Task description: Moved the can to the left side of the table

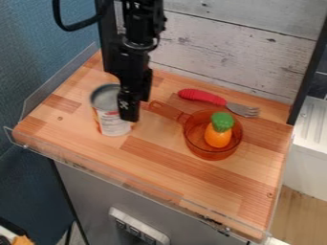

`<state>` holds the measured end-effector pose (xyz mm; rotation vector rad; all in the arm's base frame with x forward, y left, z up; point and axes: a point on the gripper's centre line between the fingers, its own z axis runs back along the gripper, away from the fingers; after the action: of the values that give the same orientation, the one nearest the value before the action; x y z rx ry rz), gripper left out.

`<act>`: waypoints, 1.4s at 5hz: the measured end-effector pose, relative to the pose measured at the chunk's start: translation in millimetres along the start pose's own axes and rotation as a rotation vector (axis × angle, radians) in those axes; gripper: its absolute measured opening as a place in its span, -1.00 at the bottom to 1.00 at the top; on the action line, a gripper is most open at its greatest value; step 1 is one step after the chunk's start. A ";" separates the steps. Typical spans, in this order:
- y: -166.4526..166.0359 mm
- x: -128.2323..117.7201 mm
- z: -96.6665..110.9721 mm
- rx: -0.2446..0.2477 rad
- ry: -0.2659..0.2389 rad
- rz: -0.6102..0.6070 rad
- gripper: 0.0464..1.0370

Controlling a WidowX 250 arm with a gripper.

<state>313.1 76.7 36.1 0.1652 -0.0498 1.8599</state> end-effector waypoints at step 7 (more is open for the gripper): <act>-36.0 15.3 30.9 -0.108 -0.044 0.006 0.92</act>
<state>345.9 98.0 67.1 0.1311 -0.1812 1.8547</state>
